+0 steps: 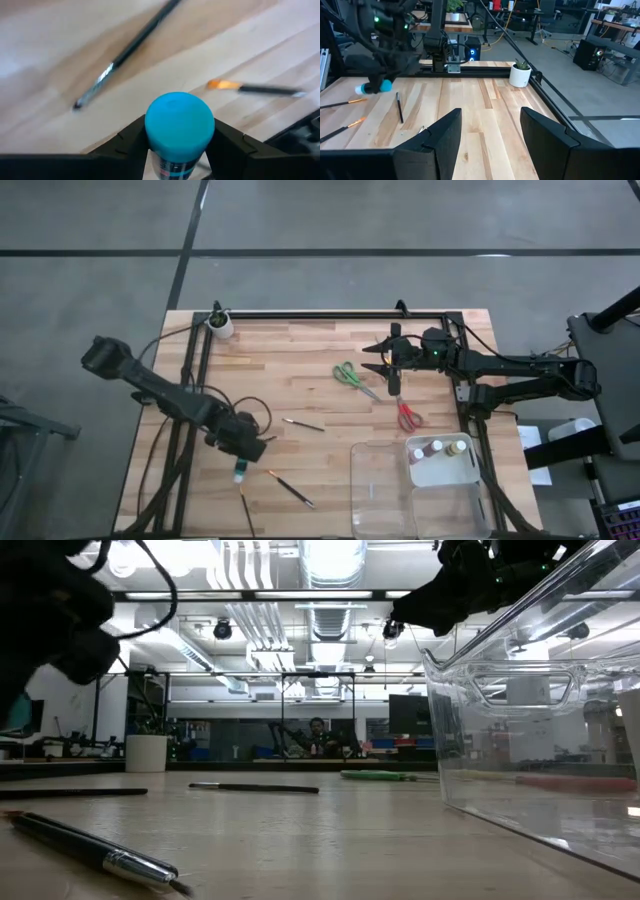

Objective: Pick & Place Paint Supplies
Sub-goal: Put the blue paint bottle into the white bin

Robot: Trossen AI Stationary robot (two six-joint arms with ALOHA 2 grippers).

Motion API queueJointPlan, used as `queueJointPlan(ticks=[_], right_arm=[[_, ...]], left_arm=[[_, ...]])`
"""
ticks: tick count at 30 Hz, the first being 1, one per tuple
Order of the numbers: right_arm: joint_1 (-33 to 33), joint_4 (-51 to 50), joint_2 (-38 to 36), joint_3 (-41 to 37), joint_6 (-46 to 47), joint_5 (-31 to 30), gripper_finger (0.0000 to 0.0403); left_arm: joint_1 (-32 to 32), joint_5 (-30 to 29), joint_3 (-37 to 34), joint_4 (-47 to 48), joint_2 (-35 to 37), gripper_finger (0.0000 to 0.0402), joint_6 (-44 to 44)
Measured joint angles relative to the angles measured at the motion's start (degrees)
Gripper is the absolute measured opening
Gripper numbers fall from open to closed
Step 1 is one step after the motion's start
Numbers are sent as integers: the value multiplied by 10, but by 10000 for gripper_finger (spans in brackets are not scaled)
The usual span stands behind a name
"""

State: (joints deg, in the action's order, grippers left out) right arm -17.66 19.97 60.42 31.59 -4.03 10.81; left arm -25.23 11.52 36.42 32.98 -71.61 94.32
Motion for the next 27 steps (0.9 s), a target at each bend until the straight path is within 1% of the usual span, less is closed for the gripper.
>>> queueJointPlan(ticks=[6, 17, 21, 27], right_arm=[[0, 0, 0, 0, 0, 0, 201], [0, 0, 0, 0, 0, 0, 201], [0, 0, 0, 0, 0, 0, 201], [0, 0, 0, 0, 0, 0, 201]], left_arm=[[0, -115, 0, 0, 38, 173, -3], [35, -277, -1, 0, 39, 173, -35], [61, -309, -11, -4, 39, 173, -16], [112, -337, -48, -37, 39, 173, 61]])
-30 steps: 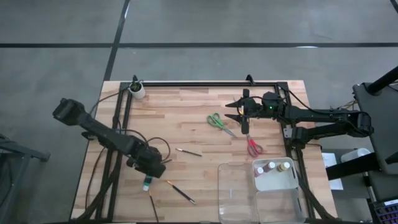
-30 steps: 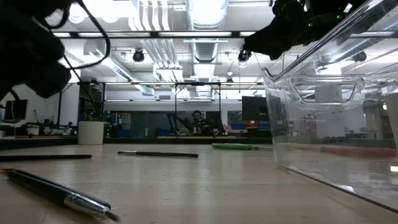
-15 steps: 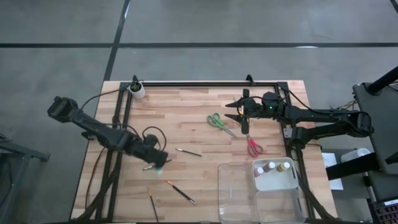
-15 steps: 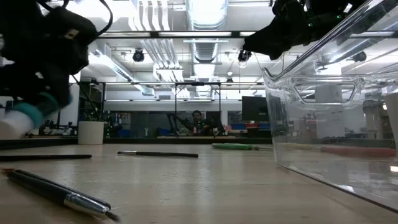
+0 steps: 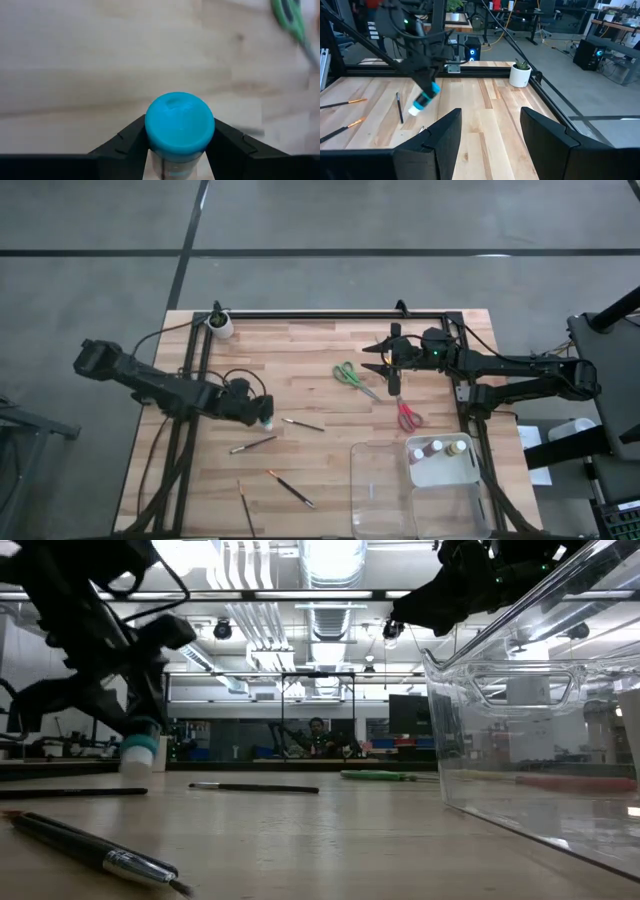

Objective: Pick & Place Paint Supplies
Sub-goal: Put the blue paint bottle into the white bin

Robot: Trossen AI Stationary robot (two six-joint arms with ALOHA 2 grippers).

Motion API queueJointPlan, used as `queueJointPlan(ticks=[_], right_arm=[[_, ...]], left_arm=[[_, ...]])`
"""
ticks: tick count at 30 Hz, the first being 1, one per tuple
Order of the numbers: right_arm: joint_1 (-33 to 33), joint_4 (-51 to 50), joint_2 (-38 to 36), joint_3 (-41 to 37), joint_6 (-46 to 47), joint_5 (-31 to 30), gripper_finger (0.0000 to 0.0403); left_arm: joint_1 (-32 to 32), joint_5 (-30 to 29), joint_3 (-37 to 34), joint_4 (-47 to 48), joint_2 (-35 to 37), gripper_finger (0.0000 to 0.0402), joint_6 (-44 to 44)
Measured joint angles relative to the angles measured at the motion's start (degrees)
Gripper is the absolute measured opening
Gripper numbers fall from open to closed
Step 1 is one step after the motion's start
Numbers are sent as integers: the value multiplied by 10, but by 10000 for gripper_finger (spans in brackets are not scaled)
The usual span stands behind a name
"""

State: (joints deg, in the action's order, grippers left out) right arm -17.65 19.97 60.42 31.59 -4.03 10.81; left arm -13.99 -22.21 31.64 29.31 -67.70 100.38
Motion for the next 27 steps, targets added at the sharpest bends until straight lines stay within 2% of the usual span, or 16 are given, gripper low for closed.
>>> queueJointPlan(ticks=[5, 12, 15, 20, 25, 27], right_arm=[[0, 0, 0, 0, 0, 0, 201], [0, 0, 0, 0, 0, 0, 201], [0, 0, 0, 0, 0, 0, 201], [0, 0, 0, 0, 0, 0, 201], [0, 0, 0, 0, 0, 0, 201], [0, 0, 0, 0, 0, 0, 201]], left_arm=[[43, -14, -49, -87, 0, 173, 10], [93, -14, -106, -190, 0, 173, 105], [113, -25, -119, -202, 0, 173, 149], [141, -40, -124, -206, 0, 173, 162], [160, -40, -124, -208, 0, 173, 252], [166, -42, -124, -208, 0, 173, 263]])
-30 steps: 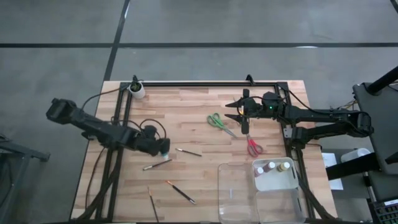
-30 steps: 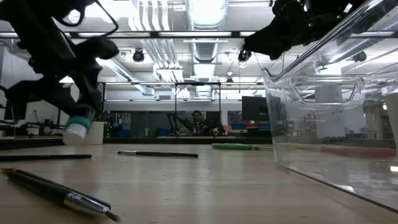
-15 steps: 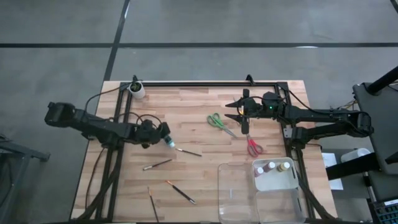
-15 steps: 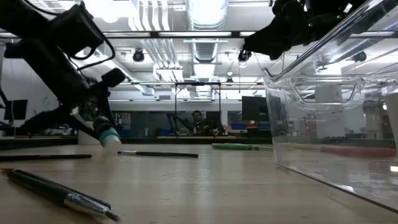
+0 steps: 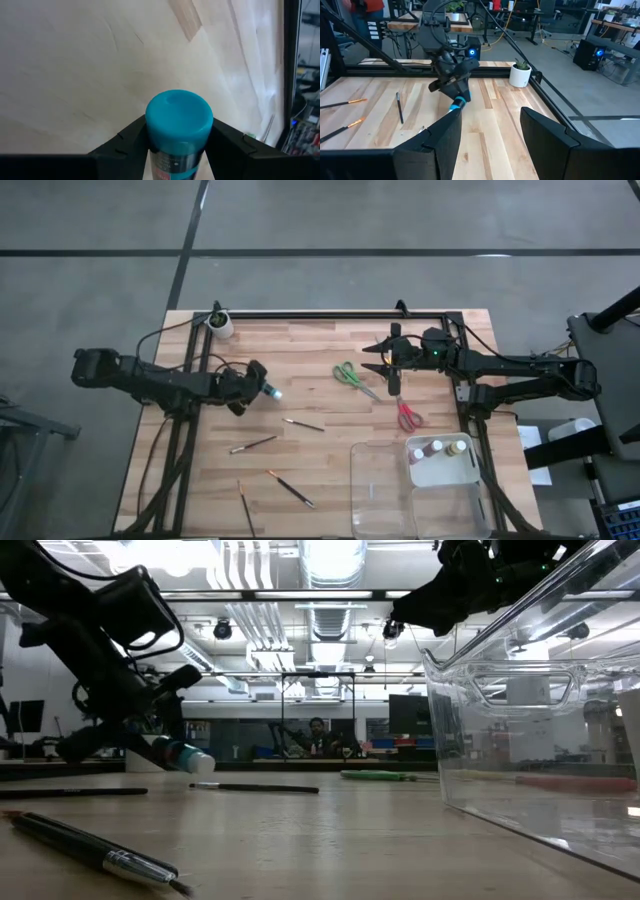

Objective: Pick & Place Paint Supplies
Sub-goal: Put the blue paint bottle into the white bin

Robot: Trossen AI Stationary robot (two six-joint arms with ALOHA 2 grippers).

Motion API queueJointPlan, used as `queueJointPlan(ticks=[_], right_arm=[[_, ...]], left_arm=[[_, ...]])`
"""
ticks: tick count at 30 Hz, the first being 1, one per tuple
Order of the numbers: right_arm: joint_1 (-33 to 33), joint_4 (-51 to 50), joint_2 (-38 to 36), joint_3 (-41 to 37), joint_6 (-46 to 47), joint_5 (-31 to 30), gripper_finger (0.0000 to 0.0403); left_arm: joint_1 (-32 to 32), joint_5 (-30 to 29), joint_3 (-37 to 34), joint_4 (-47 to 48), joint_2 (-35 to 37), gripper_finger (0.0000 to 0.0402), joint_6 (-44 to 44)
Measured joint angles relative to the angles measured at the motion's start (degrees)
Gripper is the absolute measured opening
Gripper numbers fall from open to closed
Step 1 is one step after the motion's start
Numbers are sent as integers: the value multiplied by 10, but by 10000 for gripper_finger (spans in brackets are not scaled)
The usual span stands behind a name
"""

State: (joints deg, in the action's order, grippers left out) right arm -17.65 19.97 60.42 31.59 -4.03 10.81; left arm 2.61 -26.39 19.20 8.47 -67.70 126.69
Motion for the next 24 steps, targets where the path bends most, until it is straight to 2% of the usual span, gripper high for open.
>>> queueJointPlan(ticks=[6, 12, 19, 24], right_arm=[[0, 0, 0, 0, 0, 0, 201], [0, 0, 0, 0, 0, 0, 201], [0, 0, 0, 0, 0, 0, 201], [0, 0, 0, 0, 0, 0, 201]], left_arm=[[18, -61, 0, -3, 0, 173, -60], [34, -111, 0, -47, 0, 173, -209], [62, -127, 0, -118, 0, 173, -419], [64, -126, 0, -136, 0, 173, -457]])
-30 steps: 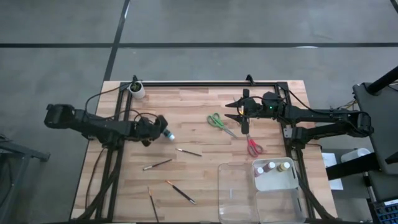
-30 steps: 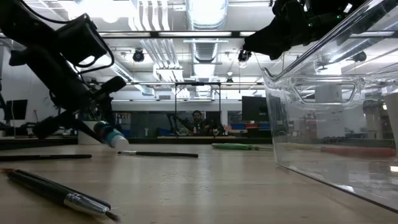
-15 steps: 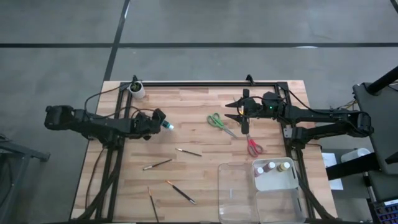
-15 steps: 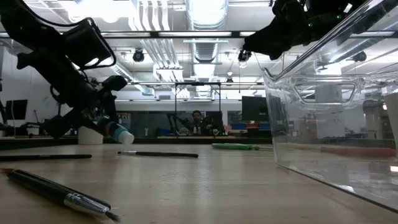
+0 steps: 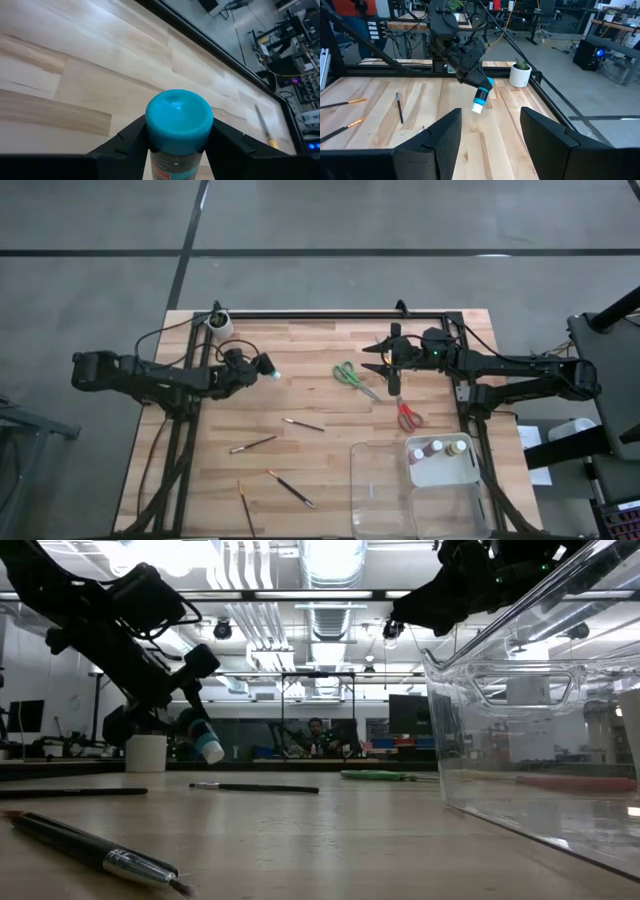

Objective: Pick & Place Paint Supplies
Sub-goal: Put the blue paint bottle into the white bin

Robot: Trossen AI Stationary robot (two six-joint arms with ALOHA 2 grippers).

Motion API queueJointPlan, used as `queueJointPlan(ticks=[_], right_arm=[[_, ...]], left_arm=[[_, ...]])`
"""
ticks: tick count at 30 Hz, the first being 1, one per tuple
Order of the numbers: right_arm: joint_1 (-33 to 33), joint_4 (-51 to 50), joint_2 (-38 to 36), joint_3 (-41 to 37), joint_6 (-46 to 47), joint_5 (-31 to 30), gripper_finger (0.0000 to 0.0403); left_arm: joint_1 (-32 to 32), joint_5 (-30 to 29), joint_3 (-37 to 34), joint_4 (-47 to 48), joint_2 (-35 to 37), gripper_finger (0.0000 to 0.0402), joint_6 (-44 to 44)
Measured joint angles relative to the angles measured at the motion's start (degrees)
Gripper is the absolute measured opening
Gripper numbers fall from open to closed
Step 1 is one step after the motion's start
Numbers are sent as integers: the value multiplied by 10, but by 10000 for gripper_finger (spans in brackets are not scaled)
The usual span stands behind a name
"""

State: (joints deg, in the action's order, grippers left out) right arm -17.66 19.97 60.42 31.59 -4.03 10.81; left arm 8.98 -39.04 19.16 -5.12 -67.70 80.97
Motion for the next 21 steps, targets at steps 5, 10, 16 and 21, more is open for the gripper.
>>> queueJointPlan(ticks=[5, 10, 16, 21], right_arm=[[0, 0, 0, 0, 0, 0, 201], [0, 0, 0, 0, 0, 0, 201], [0, 0, 0, 0, 0, 0, 201], [0, 0, 0, 0, 0, 0, 201]], left_arm=[[0, 14, 0, 0, 0, 173, -2], [0, 42, 0, -1, -4, 173, 11], [0, 108, 0, -42, -52, 172, 115], [0, 182, 15, -105, -136, 172, 159]])
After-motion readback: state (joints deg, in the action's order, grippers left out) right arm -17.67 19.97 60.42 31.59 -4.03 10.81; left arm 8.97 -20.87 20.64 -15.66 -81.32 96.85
